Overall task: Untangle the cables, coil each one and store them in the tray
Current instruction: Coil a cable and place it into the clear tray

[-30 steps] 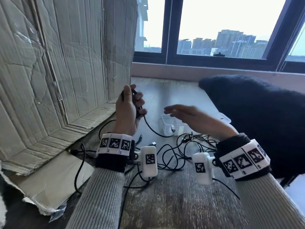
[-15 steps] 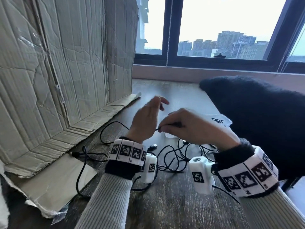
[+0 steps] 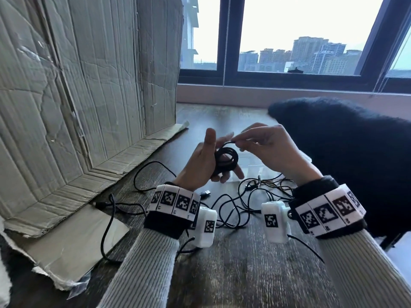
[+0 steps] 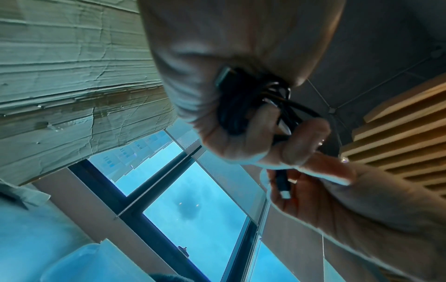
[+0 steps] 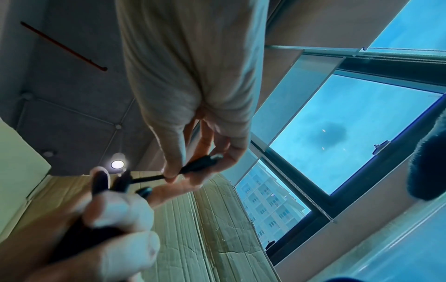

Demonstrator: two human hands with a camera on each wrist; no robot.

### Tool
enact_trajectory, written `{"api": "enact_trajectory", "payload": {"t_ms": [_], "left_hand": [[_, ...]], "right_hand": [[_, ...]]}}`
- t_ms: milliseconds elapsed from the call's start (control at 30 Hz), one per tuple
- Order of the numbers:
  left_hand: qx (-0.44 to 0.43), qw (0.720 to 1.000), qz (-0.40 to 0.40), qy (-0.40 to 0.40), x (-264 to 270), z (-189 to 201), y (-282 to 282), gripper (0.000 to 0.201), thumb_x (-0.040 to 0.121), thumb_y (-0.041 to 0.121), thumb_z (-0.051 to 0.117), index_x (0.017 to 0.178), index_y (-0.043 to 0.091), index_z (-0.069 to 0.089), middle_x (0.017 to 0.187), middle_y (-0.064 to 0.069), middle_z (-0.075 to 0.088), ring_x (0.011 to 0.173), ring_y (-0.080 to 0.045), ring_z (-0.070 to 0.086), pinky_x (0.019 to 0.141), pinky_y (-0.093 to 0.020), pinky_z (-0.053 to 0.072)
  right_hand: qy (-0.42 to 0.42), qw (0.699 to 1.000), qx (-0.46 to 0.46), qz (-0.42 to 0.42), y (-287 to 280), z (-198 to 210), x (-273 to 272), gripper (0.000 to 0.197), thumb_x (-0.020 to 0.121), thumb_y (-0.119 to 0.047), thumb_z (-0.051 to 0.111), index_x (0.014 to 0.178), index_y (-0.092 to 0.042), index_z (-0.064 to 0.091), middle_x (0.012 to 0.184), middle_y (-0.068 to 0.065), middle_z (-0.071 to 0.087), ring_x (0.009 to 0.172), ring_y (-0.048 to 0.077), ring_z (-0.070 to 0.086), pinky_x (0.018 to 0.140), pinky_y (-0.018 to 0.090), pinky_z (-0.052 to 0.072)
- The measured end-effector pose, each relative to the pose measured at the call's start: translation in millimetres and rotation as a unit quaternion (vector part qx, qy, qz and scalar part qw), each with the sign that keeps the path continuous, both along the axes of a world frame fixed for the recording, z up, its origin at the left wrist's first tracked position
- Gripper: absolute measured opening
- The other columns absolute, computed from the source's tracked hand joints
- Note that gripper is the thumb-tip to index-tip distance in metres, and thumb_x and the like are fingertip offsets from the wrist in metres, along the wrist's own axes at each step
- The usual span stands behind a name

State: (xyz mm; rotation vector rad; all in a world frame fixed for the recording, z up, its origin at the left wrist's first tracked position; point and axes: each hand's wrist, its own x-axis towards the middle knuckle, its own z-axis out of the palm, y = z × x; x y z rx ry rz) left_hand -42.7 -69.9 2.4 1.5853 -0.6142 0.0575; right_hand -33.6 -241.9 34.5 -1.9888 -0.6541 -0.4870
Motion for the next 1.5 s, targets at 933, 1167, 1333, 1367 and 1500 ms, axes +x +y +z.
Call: {"api": "enact_trajectory", "payload": {"t_ms": [933,1167,1333,1367,1500], "left_hand": [[0.031,0.987,0.087,0.129,10,0,2,0.049,0.096,0.026,0.017,0.083,0.002,0.058,0.063,-0.018,0.069,0.05,-0.034,0.064,0.044,-0.025,0.039],[0.137,0.985,0.105,-0.03,20,-4,15,0.058,0.091,0.063,0.037,0.092,0.013,0.067,0.069,-0.008,0.072,0.063,-0.024,0.07,0.064,-0.041,0.058],[0.146,0.986,0.085,-0.01,20,-7,12,0.053,0.096,0.052,0.033,0.111,0.01,0.062,0.098,-0.011,0.072,0.084,-0.023,0.071,0.074,-0.039,0.059],[0.111,0.992,0.065,0.008,18,-5,10,0.051,0.098,0.047,0.033,0.111,0.005,0.06,0.093,-0.013,0.073,0.08,-0.023,0.071,0.068,-0.035,0.059],[0.071,0.996,0.045,0.008,13,1,8,0.045,0.103,0.03,0.03,0.109,-0.006,0.057,0.051,0.009,0.06,0.046,-0.001,0.056,0.052,-0.013,0.043]], "right_hand": [[0.133,0.99,-0.018,0.036,19,-15,-3,0.016,0.084,-0.017,0.071,0.093,-0.005,0.077,0.085,0.017,0.067,0.064,0.012,0.06,0.068,0.029,0.054],[0.138,0.988,0.022,-0.058,21,-22,8,0.014,0.085,-0.031,0.07,0.087,-0.02,0.078,0.073,0.008,0.075,0.071,0.024,0.071,0.081,0.049,0.058],[0.142,0.984,0.091,-0.059,21,-19,2,0.008,0.085,-0.02,0.07,0.08,-0.022,0.076,0.076,0.013,0.075,0.063,0.015,0.066,0.078,0.045,0.058],[0.147,0.982,0.112,-0.049,22,-18,0,0.009,0.085,-0.018,0.07,0.079,-0.022,0.076,0.074,0.012,0.075,0.06,0.013,0.066,0.073,0.039,0.058],[0.183,0.961,0.206,-0.011,23,-15,-5,0.005,0.081,-0.015,0.073,0.081,-0.011,0.077,0.073,0.008,0.075,0.063,0.013,0.066,0.066,0.022,0.054]]}}
